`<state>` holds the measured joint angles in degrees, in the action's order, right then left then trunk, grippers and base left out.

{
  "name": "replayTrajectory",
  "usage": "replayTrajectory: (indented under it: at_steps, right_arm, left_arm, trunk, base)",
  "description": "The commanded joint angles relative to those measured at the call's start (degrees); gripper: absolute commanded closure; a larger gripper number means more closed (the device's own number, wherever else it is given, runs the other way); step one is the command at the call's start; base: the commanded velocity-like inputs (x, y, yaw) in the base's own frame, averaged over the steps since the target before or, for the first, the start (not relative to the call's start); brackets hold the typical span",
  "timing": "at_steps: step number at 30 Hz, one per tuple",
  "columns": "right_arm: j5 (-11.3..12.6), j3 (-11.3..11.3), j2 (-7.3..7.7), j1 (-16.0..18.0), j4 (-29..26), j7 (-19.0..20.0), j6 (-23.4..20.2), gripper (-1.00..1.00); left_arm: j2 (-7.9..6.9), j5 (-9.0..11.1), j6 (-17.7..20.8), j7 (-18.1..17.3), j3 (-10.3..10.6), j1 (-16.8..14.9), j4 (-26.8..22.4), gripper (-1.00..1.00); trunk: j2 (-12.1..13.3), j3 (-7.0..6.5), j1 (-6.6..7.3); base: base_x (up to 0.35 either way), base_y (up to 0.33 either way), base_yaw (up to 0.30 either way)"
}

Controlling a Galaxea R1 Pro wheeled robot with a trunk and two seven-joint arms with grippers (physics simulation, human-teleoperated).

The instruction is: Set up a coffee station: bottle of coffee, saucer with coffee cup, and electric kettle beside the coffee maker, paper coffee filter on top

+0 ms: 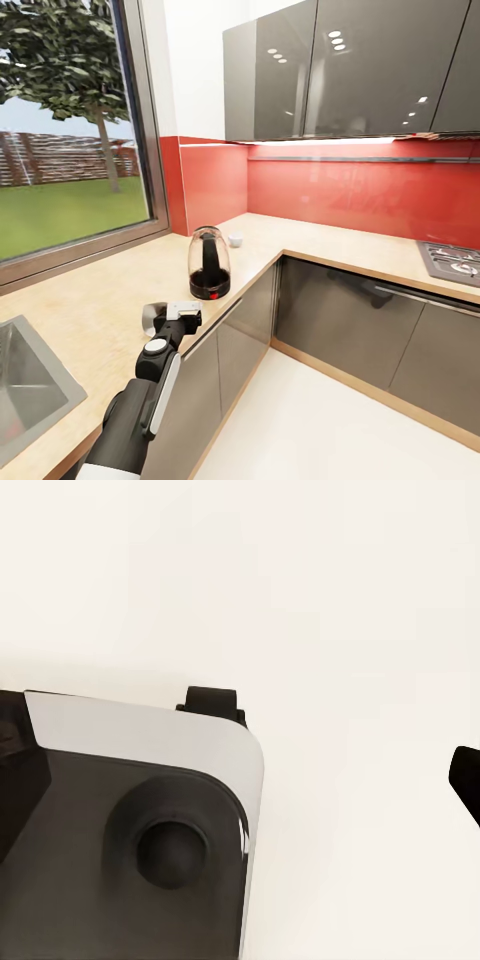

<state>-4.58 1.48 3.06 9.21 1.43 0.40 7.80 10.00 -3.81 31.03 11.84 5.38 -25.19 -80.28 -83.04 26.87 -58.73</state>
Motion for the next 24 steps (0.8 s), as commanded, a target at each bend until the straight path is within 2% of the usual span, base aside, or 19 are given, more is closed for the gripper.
replayTrajectory:
  at_steps: [1, 12, 15, 18, 24]
  right_arm:
    - [-0.43, 0.10, 0.02, 0.08, 0.15, 0.04, 0.29, -1.00]
    - [-0.43, 0.10, 0.02, 0.07, 0.15, 0.04, 0.29, -1.00]
    - [-0.96, 1.07, 0.32, 1.07, -0.83, -0.05, 1.26, -1.00]
    - [-0.96, 2.01, 0.32, 2.06, -1.81, -0.05, 2.23, -1.00]
    - [-0.96, 2.01, 0.32, 3.40, -3.77, -0.05, 3.55, -1.00]
  left_arm:
    - [0.00, -0.36, 0.35, 0.11, 0.07, -0.04, -0.06, -1.00]
    - [0.00, -0.32, 0.35, 0.11, 0.07, -0.04, -0.06, -1.00]
    - [0.00, 0.63, 0.69, 1.09, -0.91, 0.49, -0.99, -1.00]
    - [0.00, 1.57, 0.69, 1.51, -0.96, 0.49, -0.99, -1.00]
    - [0.00, 3.51, 0.69, 1.51, -0.96, 0.49, -0.99, -1.00]
  trunk:
    - [-0.04, 0.06, 0.00]
    - [-0.04, 0.06, 0.00]
    - [-0.04, 0.06, 0.00]
    - [-0.04, 0.06, 0.00]
    - [-0.04, 0.06, 0.00]
  base:
    - [0.000, 0.005, 0.000]
    - [0.015, 0.001, 0.000]
    - [0.000, 0.000, 0.000]
    - [0.000, 0.000, 0.000]
    - [0.000, 0.000, 0.000]
